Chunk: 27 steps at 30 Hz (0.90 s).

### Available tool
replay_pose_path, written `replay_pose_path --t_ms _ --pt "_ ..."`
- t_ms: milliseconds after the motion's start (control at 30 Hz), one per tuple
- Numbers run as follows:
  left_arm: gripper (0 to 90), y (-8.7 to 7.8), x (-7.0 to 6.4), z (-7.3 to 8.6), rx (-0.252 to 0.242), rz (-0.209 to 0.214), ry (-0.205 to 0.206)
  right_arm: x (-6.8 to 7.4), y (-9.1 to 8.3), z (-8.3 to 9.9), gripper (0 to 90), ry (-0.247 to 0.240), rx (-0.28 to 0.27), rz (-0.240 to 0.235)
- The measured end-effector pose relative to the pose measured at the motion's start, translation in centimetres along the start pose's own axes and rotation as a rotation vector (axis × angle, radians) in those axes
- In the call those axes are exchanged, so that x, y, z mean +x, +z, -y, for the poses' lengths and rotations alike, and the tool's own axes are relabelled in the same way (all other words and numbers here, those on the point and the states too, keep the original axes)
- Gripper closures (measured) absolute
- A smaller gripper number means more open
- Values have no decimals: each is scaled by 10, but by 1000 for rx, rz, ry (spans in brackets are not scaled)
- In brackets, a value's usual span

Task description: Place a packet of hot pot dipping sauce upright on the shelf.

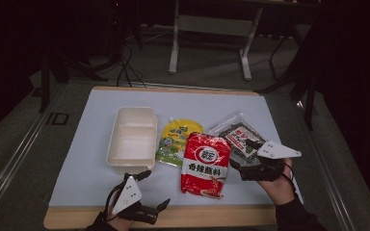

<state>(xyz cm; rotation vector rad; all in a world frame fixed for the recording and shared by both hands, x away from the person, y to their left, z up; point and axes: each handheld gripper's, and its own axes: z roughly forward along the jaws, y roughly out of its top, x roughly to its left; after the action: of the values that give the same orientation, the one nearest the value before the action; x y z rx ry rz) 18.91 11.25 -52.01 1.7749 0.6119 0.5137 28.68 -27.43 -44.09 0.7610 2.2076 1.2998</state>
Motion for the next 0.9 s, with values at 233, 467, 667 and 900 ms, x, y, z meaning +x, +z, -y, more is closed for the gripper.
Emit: replay_pose_path --t_ms 233,467,667,900 --pt "9 0 0 0 2 0 1 -10 17 -6 138 7 19 7" --pt "9 0 0 1 7 3 -2 -26 38 -10 150 17 64 31" --pt "9 0 0 1 8 1 -3 -37 52 -10 152 43 89 51" --pt "9 1 -1 1 12 2 -1 -47 67 -4 179 70 138 51"
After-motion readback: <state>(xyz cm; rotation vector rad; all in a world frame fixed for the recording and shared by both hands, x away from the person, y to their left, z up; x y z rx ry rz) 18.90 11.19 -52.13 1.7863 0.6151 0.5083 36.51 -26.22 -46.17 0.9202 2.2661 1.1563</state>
